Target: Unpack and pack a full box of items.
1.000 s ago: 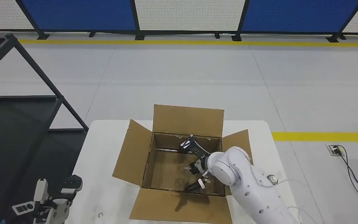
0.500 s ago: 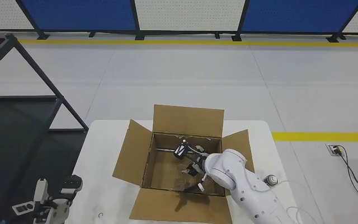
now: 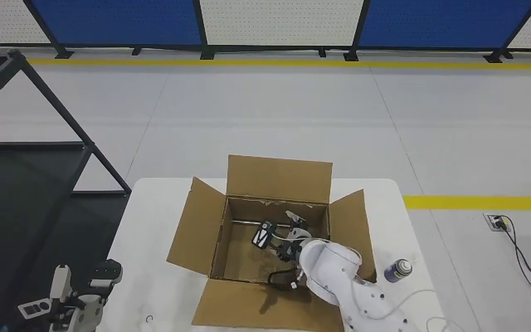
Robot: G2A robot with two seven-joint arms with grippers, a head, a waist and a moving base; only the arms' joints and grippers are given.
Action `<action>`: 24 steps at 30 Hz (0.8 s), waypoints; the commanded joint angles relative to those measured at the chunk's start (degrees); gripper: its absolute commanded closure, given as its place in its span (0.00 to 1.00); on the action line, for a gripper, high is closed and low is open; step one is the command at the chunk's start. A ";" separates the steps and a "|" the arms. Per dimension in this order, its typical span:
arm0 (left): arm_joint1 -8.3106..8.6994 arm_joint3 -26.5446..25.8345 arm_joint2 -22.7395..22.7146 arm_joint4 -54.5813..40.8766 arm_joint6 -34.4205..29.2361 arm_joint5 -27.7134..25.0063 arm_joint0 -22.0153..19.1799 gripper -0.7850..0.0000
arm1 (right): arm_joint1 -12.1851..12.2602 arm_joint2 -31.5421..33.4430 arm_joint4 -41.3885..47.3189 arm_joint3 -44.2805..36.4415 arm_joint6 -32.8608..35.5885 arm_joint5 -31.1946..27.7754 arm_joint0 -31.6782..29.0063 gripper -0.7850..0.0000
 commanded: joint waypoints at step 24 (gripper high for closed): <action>0.00 0.00 0.00 0.00 0.00 0.00 0.00 0.00 | -4.85 2.56 29.16 12.44 17.40 -2.43 9.40 0.00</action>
